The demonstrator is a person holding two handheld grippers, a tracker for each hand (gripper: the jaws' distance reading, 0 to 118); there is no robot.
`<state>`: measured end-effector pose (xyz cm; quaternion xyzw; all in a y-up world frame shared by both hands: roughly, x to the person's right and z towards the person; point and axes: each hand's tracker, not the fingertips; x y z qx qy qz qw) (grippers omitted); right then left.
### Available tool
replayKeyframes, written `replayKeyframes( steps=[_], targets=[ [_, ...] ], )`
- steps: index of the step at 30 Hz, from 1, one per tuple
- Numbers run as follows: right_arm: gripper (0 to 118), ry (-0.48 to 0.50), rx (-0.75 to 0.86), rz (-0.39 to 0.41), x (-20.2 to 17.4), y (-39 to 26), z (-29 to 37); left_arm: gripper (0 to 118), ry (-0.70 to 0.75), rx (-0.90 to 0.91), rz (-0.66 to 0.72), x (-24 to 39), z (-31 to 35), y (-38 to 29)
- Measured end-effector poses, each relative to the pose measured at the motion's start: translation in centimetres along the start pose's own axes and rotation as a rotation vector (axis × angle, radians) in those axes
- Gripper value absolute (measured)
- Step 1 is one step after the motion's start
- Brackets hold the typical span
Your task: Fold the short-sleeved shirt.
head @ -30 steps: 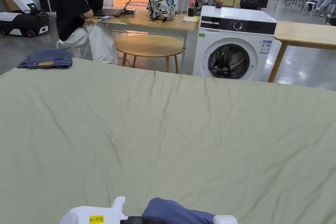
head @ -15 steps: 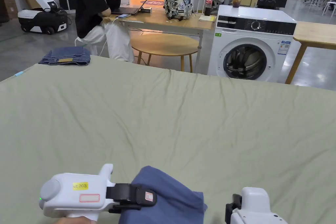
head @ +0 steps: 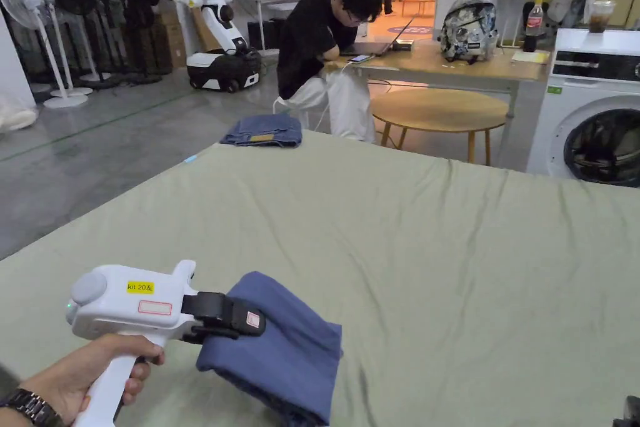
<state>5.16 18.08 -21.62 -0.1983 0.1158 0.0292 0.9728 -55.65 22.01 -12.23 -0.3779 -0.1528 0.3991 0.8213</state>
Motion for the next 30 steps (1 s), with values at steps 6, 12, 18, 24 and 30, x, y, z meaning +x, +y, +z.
replayKeyframes(
  steps=[6, 12, 18, 24, 30],
  targets=[
    [0, 0.019, -0.012, 0.009, -1.9, -0.3, -0.1, 21, 0.159, 0.051, 0.088, -2.3, 5.4, 1.0],
    [0, 0.036, -0.036, 0.024, -2.8, -0.7, -1.1, 21, 0.268, 0.084, 0.142, -5.0, 8.9, 2.3],
    [0, 0.042, -0.040, 0.040, -4.2, -0.2, -1.8, 21, 0.365, 0.077, 0.167, -5.1, 8.7, 2.1],
    [0, 0.061, -0.047, 0.056, -5.2, -0.2, -2.0, 61, 0.548, 0.089, 0.111, -6.0, 9.3, 3.3],
    [0, 0.066, -0.048, 0.054, -5.2, 0.0, -1.7, 65, 0.788, 0.207, -0.008, -3.8, 10.9, 4.0]
  ],
)
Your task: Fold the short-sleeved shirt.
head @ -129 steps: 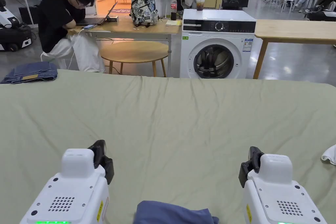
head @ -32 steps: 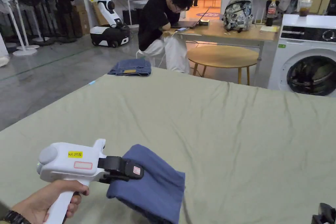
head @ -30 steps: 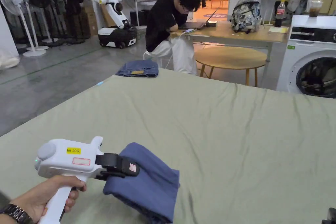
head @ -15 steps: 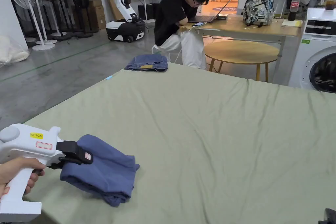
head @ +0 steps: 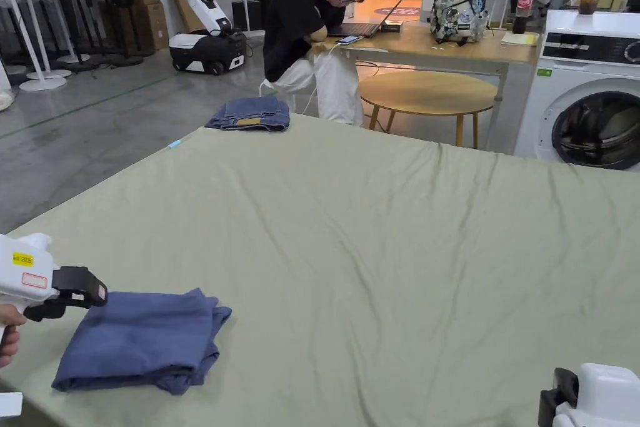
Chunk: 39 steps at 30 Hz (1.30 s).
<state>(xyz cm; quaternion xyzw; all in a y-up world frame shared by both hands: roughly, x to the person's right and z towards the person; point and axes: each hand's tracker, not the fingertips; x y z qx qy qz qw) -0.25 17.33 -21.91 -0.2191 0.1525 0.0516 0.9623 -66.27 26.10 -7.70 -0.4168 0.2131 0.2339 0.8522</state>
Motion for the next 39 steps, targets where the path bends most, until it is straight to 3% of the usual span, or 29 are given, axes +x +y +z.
replayKeyframes(
  steps=[2, 7, 9, 11, 17, 30, 39],
  targets=[
    [0, -0.003, 0.004, -0.002, 0.1, -0.2, 0.0, 65, -0.006, 0.042, -0.039, 2.0, 1.2, -1.0],
    [0, -0.018, 0.021, -0.031, 1.0, -0.2, 0.2, 63, -0.187, 0.120, -0.139, 6.5, 1.2, -3.3],
    [0, -0.023, 0.023, -0.044, 1.3, -0.2, 0.3, 50, -0.231, 0.144, -0.170, 9.1, 0.7, -4.7],
    [0, -0.030, 0.026, -0.051, 1.7, -0.1, 0.4, 30, -0.257, 0.172, -0.212, 12.4, 0.1, -6.7],
    [0, -0.059, 0.042, -0.064, 3.3, 0.3, 1.5, 1, -0.297, 0.236, -0.271, 17.7, -3.3, -9.0],
    [0, -0.140, 0.098, -0.101, 7.1, 1.7, 2.9, 0, -0.301, 0.529, -0.472, 35.5, -0.2, -20.1],
    [0, -0.175, 0.182, -0.092, 8.2, 2.1, 3.8, 0, -0.287, 0.718, -0.493, 39.2, 1.2, -23.1]
  ],
)
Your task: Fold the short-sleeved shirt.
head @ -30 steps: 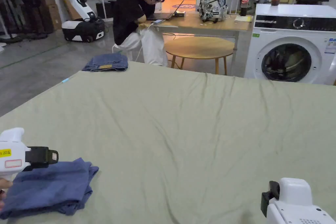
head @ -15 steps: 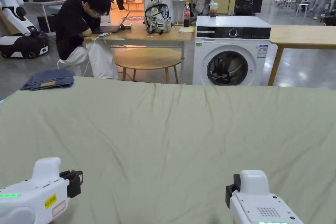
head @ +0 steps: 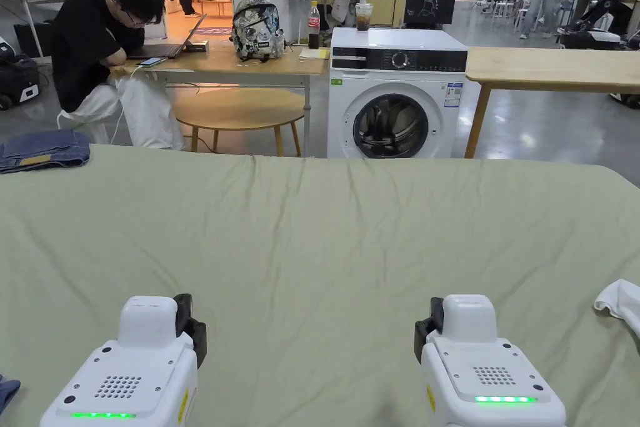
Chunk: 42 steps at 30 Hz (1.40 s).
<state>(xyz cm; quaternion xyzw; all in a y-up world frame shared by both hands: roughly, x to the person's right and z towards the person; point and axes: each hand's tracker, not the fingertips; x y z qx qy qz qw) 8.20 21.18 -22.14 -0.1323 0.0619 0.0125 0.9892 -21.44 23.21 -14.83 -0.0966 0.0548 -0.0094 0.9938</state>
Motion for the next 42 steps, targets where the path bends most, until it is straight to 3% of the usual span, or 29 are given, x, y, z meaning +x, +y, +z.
replayKeyframes(
  steps=[14, 24, 25, 26, 27, 28, 30, 36, 42],
  targets=[
    [0, -0.009, 0.099, -0.009, -0.6, 0.4, 0.7, 0, 0.023, 0.025, 0.038, -0.4, 0.3, 0.7],
    [0, -0.007, 0.111, -0.027, -0.2, 0.4, 0.6, 0, 0.069, 0.076, -0.017, -0.1, 0.1, 1.6],
    [0, -0.013, 0.116, -0.025, -0.2, 0.3, 0.6, 6, 0.070, 0.080, -0.016, -0.1, 0.1, 1.6],
    [7, -0.013, 0.115, -0.023, -0.2, 0.3, 0.6, 13, 0.075, 0.087, -0.016, -0.1, 0.1, 1.6],
    [22, -0.011, 0.113, -0.025, -0.1, 0.3, 0.5, 24, 0.082, 0.095, -0.014, -0.1, 0.2, 1.7],
    [44, -0.013, 0.113, -0.026, 0.0, 0.2, 0.5, 43, 0.085, 0.103, -0.011, -0.2, 0.1, 1.7],
    [67, -0.031, 0.124, -0.021, 0.0, 0.2, 0.5, 64, 0.084, 0.117, 0.000, -0.3, 0.2, 1.7],
    [102, -0.042, 0.165, -0.007, 0.1, 0.2, 0.3, 78, 0.074, 0.121, 0.016, -0.7, -0.1, 1.7],
    [104, -0.053, 0.181, 0.007, -0.1, 0.6, 0.1, 80, 0.078, 0.110, 0.001, -0.9, -0.7, 1.7]
  ],
)
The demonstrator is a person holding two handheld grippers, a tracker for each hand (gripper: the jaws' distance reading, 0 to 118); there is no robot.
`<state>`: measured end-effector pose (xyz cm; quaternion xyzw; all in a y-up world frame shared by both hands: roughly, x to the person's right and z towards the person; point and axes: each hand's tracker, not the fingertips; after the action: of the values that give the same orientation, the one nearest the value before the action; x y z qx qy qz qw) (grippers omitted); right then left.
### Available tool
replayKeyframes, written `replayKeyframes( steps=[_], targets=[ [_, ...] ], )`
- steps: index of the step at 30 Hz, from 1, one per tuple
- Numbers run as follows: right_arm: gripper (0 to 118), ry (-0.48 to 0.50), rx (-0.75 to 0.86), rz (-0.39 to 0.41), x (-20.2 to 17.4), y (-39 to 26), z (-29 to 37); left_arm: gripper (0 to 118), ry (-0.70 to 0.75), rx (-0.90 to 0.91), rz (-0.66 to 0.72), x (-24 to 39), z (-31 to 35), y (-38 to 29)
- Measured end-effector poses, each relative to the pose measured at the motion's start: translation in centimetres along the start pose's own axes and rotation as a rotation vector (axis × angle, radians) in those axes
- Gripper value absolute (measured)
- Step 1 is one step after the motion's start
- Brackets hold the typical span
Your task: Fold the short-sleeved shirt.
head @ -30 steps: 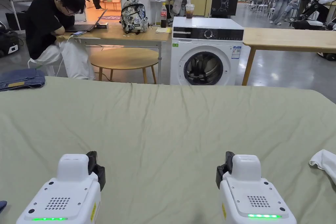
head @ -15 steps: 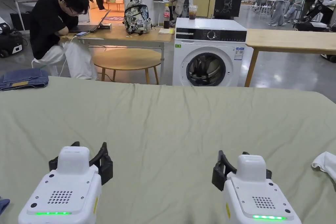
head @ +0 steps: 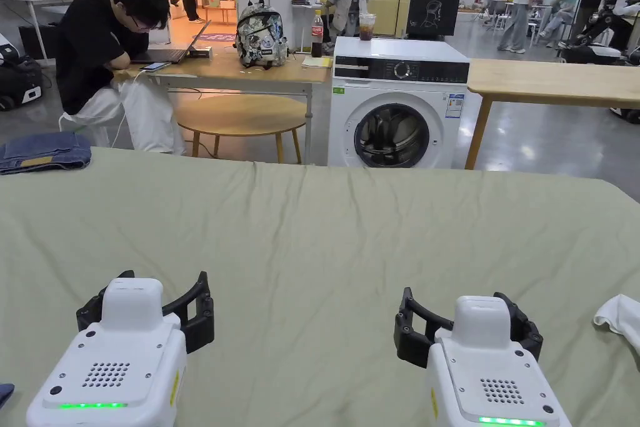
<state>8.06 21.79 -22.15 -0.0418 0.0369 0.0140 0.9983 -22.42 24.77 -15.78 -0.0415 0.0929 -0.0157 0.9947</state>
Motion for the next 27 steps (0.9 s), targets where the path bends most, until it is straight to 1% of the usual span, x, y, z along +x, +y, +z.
replayKeyframes(
  steps=[4, 8, 10, 11, 14, 16, 18, 20, 23, 27],
  targets=[
    [104, 0.024, 0.001, 0.003, -0.2, 0.2, -0.1, 80, -0.005, -0.004, 0.013, -0.2, -0.1, 0.1],
    [104, 0.050, 0.006, -0.025, -0.4, 0.4, -0.2, 80, -0.012, -0.008, 0.025, -0.5, -0.2, 0.2],
    [104, -0.001, -0.007, -0.024, -0.7, 0.5, -0.5, 80, -0.011, -0.012, 0.027, -0.4, -0.2, 0.1],
    [104, 0.001, -0.011, -0.027, -0.7, 0.6, -0.6, 80, -0.011, -0.013, 0.028, -0.5, -0.2, 0.1],
    [104, -0.012, -0.036, -0.072, -0.3, 0.7, -1.0, 80, -0.010, -0.022, 0.029, -0.5, -0.3, 0.1],
    [104, -0.061, -0.045, -0.068, -0.5, 1.0, -1.1, 80, -0.011, -0.024, 0.030, -0.5, -0.3, 0.1],
    [104, -0.079, -0.041, -0.050, -0.7, 1.1, -1.1, 80, -0.015, -0.024, 0.032, -0.5, -0.3, 0.2],
    [104, -0.056, -0.038, -0.039, -0.6, 1.1, -1.1, 80, -0.019, -0.026, 0.027, -0.5, -0.3, 0.2],
    [104, -0.006, -0.045, -0.072, -0.5, 1.4, -1.0, 80, -0.017, -0.026, 0.022, -0.4, -0.4, 0.3],
    [104, -0.022, -0.060, -0.083, -0.5, 1.4, -1.0, 80, -0.017, -0.033, 0.032, -0.4, -0.5, 0.2]
  ],
)
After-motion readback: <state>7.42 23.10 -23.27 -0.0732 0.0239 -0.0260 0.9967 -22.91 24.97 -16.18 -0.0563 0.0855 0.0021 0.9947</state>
